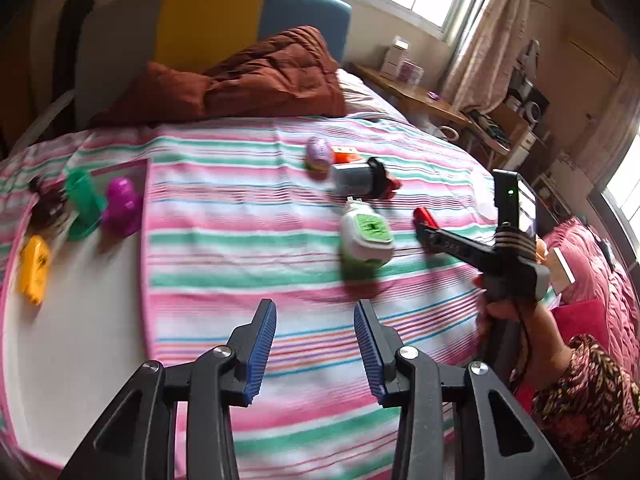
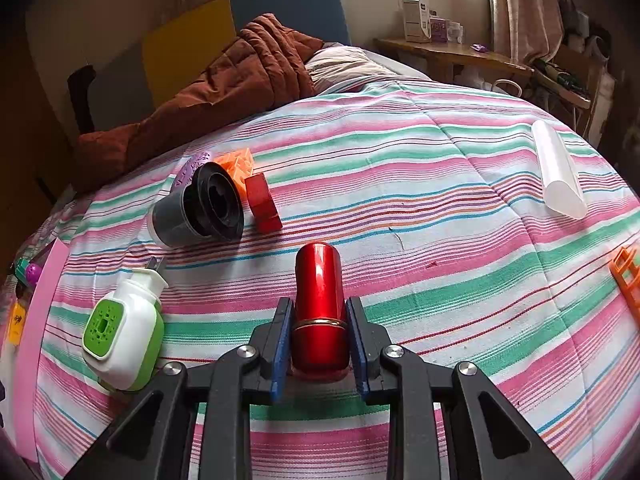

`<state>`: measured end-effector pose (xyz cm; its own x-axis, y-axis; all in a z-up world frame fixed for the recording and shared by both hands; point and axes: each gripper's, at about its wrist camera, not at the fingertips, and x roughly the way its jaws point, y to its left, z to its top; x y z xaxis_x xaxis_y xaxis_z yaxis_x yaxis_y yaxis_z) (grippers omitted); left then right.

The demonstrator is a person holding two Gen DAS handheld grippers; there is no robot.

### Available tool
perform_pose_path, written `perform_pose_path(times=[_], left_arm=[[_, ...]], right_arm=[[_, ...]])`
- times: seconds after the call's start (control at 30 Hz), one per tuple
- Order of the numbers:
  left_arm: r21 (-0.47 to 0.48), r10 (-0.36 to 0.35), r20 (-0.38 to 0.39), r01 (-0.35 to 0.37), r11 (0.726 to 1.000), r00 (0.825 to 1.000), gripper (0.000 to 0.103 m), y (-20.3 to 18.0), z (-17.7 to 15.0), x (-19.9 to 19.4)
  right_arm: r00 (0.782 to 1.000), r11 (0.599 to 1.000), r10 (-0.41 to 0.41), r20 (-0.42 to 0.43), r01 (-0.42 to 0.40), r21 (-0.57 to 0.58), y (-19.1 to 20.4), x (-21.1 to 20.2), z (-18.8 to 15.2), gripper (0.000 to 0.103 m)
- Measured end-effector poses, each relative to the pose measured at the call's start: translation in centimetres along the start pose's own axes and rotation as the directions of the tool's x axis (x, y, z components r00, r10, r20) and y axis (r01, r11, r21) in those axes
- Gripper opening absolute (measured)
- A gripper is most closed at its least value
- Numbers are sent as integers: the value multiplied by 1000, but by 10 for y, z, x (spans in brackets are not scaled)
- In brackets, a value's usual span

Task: Organize rigid objects
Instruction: 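Close the right tool around the red cylinder, then grasp the white plug with green face using the left tool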

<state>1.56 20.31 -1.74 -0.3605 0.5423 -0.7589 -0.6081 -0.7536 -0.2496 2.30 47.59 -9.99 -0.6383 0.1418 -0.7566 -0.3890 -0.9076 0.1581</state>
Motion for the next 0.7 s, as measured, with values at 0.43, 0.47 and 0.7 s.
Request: perform_pose_path(times=[0.43,0.47,0.7], left_arm=[[139,37,-60,-28,990,998,62,-66,53,83],[138,28,-77,-17,990,997,62,-67,54,90],[156,104,-126,-84,984,987,62,-65,54,125]], right_arm=[[999,999,-30,33,30,-25,4,1,-3,27],[999,999,-30,35,31,-25,4,1,-3,27],[998,998,-46,43,47,-35,6,2,-4,27]])
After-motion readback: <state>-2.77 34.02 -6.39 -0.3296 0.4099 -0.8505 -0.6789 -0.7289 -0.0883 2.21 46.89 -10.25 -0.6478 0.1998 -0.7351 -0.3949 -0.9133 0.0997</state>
